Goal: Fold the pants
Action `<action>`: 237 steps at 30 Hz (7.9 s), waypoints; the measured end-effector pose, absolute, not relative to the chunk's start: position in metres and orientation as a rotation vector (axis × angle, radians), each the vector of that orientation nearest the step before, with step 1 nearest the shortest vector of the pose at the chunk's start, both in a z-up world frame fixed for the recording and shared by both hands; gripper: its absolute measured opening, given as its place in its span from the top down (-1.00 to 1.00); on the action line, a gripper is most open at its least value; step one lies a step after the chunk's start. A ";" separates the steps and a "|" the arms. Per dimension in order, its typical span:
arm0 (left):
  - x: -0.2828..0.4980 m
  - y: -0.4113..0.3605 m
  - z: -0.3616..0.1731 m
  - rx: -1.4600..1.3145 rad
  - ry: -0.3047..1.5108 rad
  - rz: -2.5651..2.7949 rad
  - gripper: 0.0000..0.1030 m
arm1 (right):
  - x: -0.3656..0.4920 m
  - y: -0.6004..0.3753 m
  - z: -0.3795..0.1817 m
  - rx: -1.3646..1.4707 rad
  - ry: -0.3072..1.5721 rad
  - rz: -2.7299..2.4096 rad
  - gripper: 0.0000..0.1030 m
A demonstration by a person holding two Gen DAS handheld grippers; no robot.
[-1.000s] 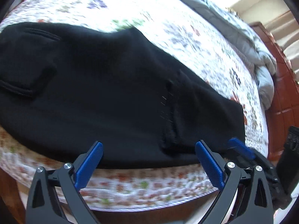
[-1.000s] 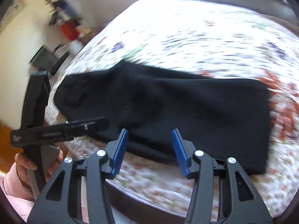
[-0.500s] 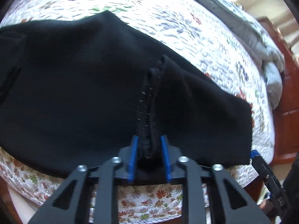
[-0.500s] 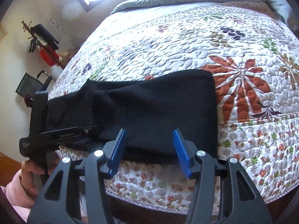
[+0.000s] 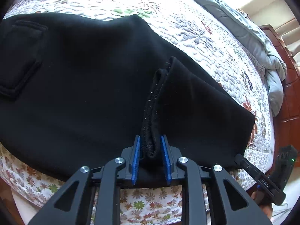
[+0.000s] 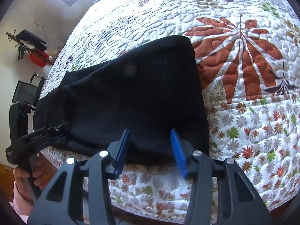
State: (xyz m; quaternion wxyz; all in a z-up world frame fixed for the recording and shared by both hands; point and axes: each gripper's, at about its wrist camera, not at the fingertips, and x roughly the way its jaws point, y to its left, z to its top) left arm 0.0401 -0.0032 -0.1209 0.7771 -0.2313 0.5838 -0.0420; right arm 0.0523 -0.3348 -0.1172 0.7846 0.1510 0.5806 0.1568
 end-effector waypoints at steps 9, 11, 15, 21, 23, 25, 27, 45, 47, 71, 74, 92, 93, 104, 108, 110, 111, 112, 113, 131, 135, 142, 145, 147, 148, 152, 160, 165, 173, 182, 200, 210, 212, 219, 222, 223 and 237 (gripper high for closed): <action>0.053 -0.018 -0.055 -0.463 1.095 -0.188 0.08 | 0.092 -0.333 -0.058 0.262 1.143 0.355 0.02; 0.069 -0.035 -0.066 -0.449 1.134 -0.233 0.08 | 0.108 -0.334 -0.065 0.280 1.163 0.366 0.02; 0.088 -0.053 -0.108 -0.430 1.255 -0.218 0.12 | 0.133 -0.339 -0.101 0.321 1.250 0.334 0.07; 0.085 -0.055 -0.120 -0.414 1.274 -0.237 0.12 | 0.137 -0.348 -0.119 0.417 1.247 0.356 0.08; 0.082 -0.045 -0.114 -0.429 1.270 -0.239 0.12 | 0.130 -0.351 -0.110 0.417 1.237 0.355 0.02; 0.073 -0.036 -0.103 -0.428 1.251 -0.224 0.07 | 0.114 -0.349 -0.093 0.404 1.203 0.356 -0.16; 0.057 -0.021 -0.092 -0.430 1.216 -0.219 -0.04 | 0.094 -0.344 -0.080 0.385 1.172 0.380 -0.17; -0.067 0.215 -0.094 -0.741 1.129 0.214 -0.18 | 0.044 -0.268 -0.097 0.232 1.250 0.414 -0.26; -0.065 0.230 -0.102 -0.806 1.115 0.239 -0.18 | 0.044 -0.269 -0.101 0.232 1.255 0.411 -0.26; -0.042 0.246 -0.115 -0.978 1.001 0.295 0.70 | 0.055 -0.262 -0.113 0.210 1.264 0.401 -0.33; -0.044 0.252 -0.136 -1.045 1.001 0.275 0.66 | 0.054 -0.262 -0.112 0.197 1.262 0.408 -0.34; -0.021 0.257 -0.117 -1.110 0.998 0.245 -0.10 | 0.055 -0.261 -0.114 0.194 1.259 0.423 -0.40; -0.025 0.256 -0.119 -1.102 1.010 0.257 -0.10 | 0.055 -0.261 -0.114 0.194 1.259 0.424 -0.41; -0.044 0.275 -0.138 -1.204 0.836 0.210 -0.10 | 0.056 -0.258 -0.114 0.173 1.260 0.424 -0.44; -0.035 0.276 -0.133 -1.207 0.781 0.185 -0.10 | 0.057 -0.259 -0.114 0.186 1.262 0.429 -0.44; -0.037 0.273 -0.127 -1.151 0.775 0.209 -0.07 | 0.058 -0.259 -0.115 0.189 1.264 0.431 -0.44; -0.034 0.272 -0.130 -1.119 0.825 0.248 0.00 | 0.058 -0.259 -0.115 0.187 1.265 0.431 -0.44; -0.032 0.273 -0.137 -1.118 0.862 0.278 0.01 | 0.059 -0.258 -0.115 0.181 1.265 0.430 -0.44; -0.032 0.276 -0.144 -1.142 0.868 0.288 -0.01 | 0.059 -0.258 -0.115 0.177 1.265 0.430 -0.45; -0.012 0.170 -0.036 -0.752 0.634 -0.094 0.72 | 0.053 -0.272 -0.103 0.228 1.244 0.411 -0.43; -0.006 0.140 -0.029 -0.692 0.672 -0.168 0.73 | 0.049 -0.275 -0.098 0.199 1.233 0.387 -0.43; -0.002 0.072 -0.022 -0.507 0.798 -0.253 0.63 | 0.052 -0.282 -0.096 0.203 1.230 0.369 -0.44; 0.003 0.044 -0.030 -0.450 0.860 -0.295 0.59 | 0.052 -0.283 -0.097 0.203 1.232 0.367 -0.45; 0.001 0.023 -0.038 -0.421 0.910 -0.327 0.57 | 0.052 -0.284 -0.097 0.202 1.234 0.364 -0.47; 0.002 0.013 -0.044 -0.400 0.937 -0.342 0.55 | 0.052 -0.285 -0.098 0.202 1.236 0.362 -0.47; 0.002 -0.018 -0.065 -0.368 1.084 -0.420 0.04 | 0.055 -0.287 -0.099 0.199 1.241 0.358 -0.49; -0.010 0.027 -0.044 -0.576 1.021 -0.400 -0.64 | 0.059 -0.283 -0.090 0.176 1.232 0.363 -0.51; 0.005 0.039 -0.068 -0.413 1.102 -0.174 -0.64 | 0.067 -0.272 -0.105 0.127 1.299 0.327 -0.53; 0.006 0.002 -0.085 -0.137 1.144 -0.147 -0.75 | 0.074 -0.251 -0.082 0.126 1.290 0.374 -0.57; 0.011 0.053 -0.069 -0.276 1.154 -0.032 -0.77 | 0.098 -0.196 -0.062 0.095 1.315 0.485 -0.74; 0.019 0.078 -0.091 -0.352 1.208 0.023 -0.77 | 0.105 -0.188 -0.084 0.265 1.342 0.690 0.65; 0.023 0.058 -0.080 -0.373 1.195 -0.036 -0.77 | 0.092 -0.276 -0.017 0.330 1.196 0.676 0.69; 0.026 0.045 -0.079 -0.350 1.199 -0.059 -0.77 | 0.091 -0.297 -0.014 0.330 1.193 0.641 0.69; 0.036 0.004 -0.084 -0.291 1.229 -0.126 -0.77 | 0.089 -0.354 -0.035 0.368 1.241 0.487 0.70; 0.041 -0.013 -0.093 -0.257 1.252 -0.143 -0.77 | 0.093 -0.369 -0.070 0.312 1.319 0.387 0.78; 0.042 -0.017 -0.096 -0.248 1.260 -0.151 -0.77 | 0.093 -0.374 -0.080 0.297 1.338 0.357 0.81; 0.075 -0.036 -0.073 -0.203 1.208 -0.146 -0.84 | 0.118 -0.358 -0.044 0.213 1.238 0.393 -0.17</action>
